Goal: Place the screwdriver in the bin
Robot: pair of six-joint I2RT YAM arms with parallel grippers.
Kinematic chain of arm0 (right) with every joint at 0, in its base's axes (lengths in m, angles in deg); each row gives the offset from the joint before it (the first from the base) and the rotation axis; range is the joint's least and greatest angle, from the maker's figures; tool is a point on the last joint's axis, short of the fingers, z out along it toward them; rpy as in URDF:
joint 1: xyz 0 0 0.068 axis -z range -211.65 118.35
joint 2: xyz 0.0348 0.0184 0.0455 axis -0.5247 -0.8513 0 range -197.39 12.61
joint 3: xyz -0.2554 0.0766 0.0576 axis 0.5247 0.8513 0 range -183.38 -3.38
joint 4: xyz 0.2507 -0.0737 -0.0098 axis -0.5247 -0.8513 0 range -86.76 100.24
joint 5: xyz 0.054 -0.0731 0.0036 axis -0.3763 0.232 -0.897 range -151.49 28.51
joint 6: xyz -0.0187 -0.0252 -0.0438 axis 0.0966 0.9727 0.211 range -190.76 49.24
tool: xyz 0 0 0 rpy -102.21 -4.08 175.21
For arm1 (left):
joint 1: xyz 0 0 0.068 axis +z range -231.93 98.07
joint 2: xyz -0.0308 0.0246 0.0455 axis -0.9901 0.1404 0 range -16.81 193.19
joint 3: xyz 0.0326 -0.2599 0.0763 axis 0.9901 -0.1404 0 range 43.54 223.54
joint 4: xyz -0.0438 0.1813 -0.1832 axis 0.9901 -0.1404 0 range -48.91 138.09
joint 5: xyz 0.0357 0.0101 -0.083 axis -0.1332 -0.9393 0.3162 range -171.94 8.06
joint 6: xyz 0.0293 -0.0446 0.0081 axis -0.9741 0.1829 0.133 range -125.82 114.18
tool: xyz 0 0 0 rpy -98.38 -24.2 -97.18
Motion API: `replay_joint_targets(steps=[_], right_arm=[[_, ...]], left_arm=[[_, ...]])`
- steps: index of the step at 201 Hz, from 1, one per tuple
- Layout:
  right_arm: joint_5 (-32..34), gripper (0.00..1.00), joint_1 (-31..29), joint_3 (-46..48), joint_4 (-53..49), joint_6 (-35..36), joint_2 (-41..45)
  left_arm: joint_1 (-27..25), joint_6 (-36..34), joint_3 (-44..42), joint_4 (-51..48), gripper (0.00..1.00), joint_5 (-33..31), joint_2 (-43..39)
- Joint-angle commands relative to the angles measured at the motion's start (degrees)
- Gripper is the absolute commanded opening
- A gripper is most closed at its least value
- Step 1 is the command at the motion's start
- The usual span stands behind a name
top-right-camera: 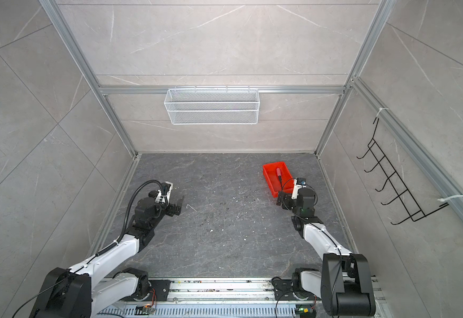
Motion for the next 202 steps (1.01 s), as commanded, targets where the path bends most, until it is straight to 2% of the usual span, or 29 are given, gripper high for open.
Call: replay_joint_targets(steps=[1,28,62,85,117,133,162,202], right_arm=[[0.9,0.99,-0.1,3.1,12.2,-0.5,-0.1],[2.1,0.99,-0.7,4.3,13.6,2.2,-0.5],[2.9,0.99,-1.9,6.6,20.0,3.3,-5.4],[3.1,0.99,-2.7,6.4,23.2,5.3,-8.3],[0.2,0.99,-3.6,6.7,28.4,7.3,-13.2],[0.3,0.99,-4.0,6.4,30.7,7.7,-16.1],[3.5,0.99,-5.7,5.6,29.4,8.4,-16.5],[3.8,0.99,-5.9,5.5,28.5,8.6,-16.2]], left_arm=[[3.5,-0.9,-4.1,6.6,1.00,-8.7,-1.1],[8.8,3.1,-5.7,11.7,1.00,-7.2,2.7],[15.8,10.8,-6.1,20.5,1.00,-0.6,11.2],[20.0,14.7,-5.0,23.1,1.00,5.0,15.6],[20.8,13.8,-2.5,28.4,1.00,10.4,25.5],[20.8,12.4,0.1,20.3,1.00,12.7,24.0],[20.6,12.5,0.3,20.9,1.00,12.2,24.5],[20.6,12.3,0.2,20.5,1.00,12.2,24.2]])
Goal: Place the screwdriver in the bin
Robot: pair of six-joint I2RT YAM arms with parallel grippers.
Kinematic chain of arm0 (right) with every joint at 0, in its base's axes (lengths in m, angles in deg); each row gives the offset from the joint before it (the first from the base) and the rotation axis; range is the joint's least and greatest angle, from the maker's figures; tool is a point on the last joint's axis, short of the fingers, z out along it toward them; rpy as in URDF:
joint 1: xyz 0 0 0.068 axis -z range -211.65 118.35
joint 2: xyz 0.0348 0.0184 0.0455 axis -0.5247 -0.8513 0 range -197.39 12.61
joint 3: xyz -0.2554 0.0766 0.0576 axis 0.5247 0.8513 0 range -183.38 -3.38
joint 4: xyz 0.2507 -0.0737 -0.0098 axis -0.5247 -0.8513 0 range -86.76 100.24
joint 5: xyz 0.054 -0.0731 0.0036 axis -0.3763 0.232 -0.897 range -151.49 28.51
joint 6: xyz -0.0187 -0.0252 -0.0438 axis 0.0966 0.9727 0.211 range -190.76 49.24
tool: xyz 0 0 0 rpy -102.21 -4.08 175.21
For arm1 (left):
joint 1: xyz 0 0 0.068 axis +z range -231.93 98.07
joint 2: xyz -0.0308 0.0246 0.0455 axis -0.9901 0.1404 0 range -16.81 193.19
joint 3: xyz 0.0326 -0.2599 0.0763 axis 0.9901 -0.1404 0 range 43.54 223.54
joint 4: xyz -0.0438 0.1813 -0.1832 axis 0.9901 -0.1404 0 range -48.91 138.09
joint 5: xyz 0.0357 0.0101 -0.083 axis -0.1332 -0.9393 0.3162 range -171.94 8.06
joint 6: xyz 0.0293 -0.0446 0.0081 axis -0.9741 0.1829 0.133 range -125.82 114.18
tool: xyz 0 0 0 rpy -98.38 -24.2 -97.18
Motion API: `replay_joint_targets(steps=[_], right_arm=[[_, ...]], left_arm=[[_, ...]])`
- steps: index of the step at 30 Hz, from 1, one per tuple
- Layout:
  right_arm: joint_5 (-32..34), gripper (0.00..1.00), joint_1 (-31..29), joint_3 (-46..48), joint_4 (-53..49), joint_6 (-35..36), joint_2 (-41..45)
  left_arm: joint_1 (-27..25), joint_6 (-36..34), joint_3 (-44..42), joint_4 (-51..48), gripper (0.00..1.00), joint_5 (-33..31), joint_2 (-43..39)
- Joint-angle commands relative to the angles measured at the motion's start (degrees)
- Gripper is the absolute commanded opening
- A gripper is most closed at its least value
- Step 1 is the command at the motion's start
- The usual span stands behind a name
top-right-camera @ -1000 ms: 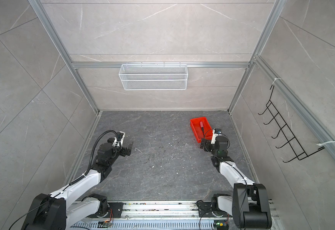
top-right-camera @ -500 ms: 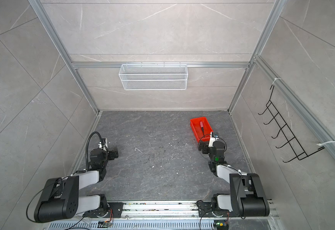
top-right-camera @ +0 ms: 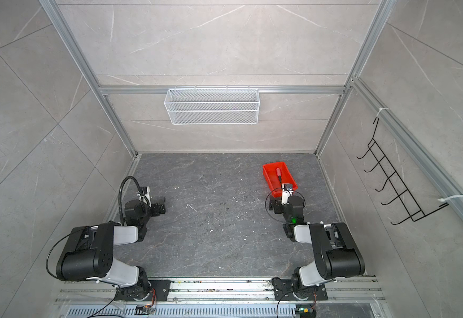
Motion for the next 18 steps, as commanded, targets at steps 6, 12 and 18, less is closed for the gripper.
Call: replay_joint_targets(steps=[6,12,18], right_arm=[[1.3,0.99,-0.3,-0.6,1.3,1.2,-0.1],[0.5,0.99,-0.8,-0.8,1.2,2.0,-0.5],[0.5,0.99,-0.9,-0.8,1.0,2.1,-0.4]], left_arm=[[0.0,0.1,0.8,1.7,1.00,1.3,-0.4],[0.0,0.1,0.9,1.8,1.00,1.2,-0.4],[0.0,0.1,0.8,1.7,1.00,1.2,-0.4]])
